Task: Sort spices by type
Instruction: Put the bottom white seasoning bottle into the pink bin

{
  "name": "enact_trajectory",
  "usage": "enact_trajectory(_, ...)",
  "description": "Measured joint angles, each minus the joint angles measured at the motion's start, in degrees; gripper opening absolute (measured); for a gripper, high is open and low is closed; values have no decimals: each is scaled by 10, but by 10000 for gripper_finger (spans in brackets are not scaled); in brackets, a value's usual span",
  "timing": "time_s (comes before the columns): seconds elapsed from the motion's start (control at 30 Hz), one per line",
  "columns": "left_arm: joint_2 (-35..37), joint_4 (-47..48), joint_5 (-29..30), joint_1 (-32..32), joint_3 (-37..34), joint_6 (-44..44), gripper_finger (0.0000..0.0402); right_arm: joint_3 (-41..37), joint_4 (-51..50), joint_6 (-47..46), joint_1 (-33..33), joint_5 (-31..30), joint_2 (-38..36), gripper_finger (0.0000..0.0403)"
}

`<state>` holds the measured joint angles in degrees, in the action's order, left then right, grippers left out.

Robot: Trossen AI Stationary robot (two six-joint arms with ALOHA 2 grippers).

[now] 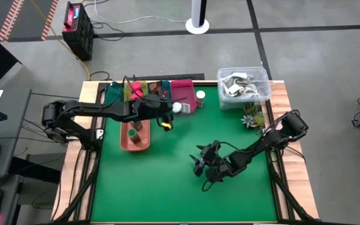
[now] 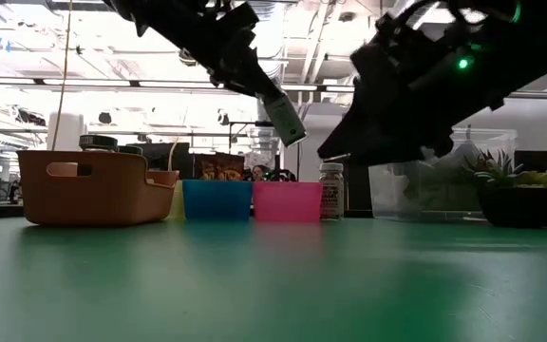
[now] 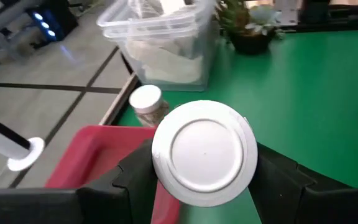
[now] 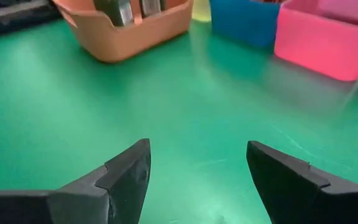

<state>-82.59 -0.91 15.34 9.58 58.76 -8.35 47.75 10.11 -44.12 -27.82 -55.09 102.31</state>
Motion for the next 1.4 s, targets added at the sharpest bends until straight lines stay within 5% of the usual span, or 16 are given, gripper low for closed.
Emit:
enact_trajectory(0.37, 0, -53, -56, 106, 0, -15, 202, 0, 49, 160, 128, 187, 1, 292)
enact_trajectory(0.63, 0, -50, -92, 180, 0, -11, 202, -57, 45, 238, 141, 174, -82, 292)
enact_trajectory(0.93, -35, -58, -102, 216, 24, -8, 202, -240, 325, 290, 177, 216, -176, 292)
enact_trajectory(1.4, -187, 68, -101, 245, 206, -41, 202, -250, 336, 294, 185, 237, -176, 292)
